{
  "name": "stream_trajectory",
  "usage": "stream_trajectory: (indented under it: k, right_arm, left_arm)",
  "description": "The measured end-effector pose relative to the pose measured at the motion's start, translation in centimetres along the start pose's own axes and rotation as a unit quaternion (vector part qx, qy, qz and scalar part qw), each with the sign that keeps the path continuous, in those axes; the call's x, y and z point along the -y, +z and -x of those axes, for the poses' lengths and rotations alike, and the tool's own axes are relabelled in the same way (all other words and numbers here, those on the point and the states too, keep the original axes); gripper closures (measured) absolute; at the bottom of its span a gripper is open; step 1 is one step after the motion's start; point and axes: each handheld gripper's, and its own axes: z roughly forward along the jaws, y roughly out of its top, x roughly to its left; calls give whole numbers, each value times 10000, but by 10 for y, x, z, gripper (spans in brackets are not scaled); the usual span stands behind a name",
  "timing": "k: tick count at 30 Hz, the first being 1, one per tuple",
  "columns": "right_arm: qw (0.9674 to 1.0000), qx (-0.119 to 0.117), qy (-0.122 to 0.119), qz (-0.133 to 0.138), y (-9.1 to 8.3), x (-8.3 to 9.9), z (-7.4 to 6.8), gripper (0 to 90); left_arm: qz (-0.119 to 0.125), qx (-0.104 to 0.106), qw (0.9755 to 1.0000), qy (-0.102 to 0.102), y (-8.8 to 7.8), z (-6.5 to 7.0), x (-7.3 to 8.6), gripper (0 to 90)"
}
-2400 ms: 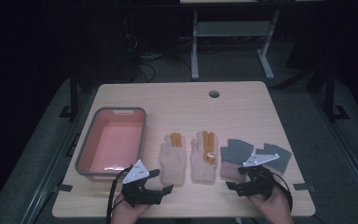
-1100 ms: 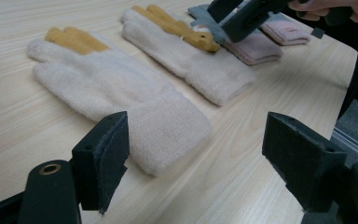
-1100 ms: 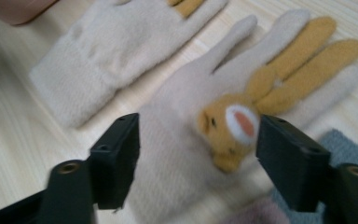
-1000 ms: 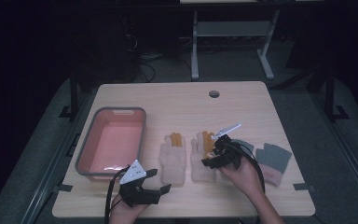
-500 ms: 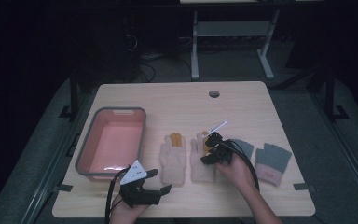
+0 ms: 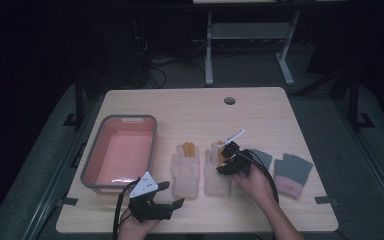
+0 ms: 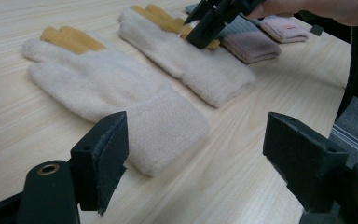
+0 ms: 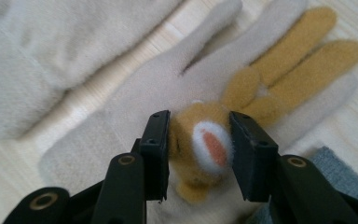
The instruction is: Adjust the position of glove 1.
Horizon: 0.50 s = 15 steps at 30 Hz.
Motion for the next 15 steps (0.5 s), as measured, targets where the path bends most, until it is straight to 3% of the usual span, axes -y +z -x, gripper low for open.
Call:
stream_trajectory:
  k: [10,15]
  right_arm:
    - [9997,-144,85,173,-11,3,1,605]
    - [9996,-132,11,244,-22,-1,-2,605]
  left_arm:
    - [7,50,10000,-26,0,1,0,225]
    - [26,17,10000,-57,0,0,0,222]
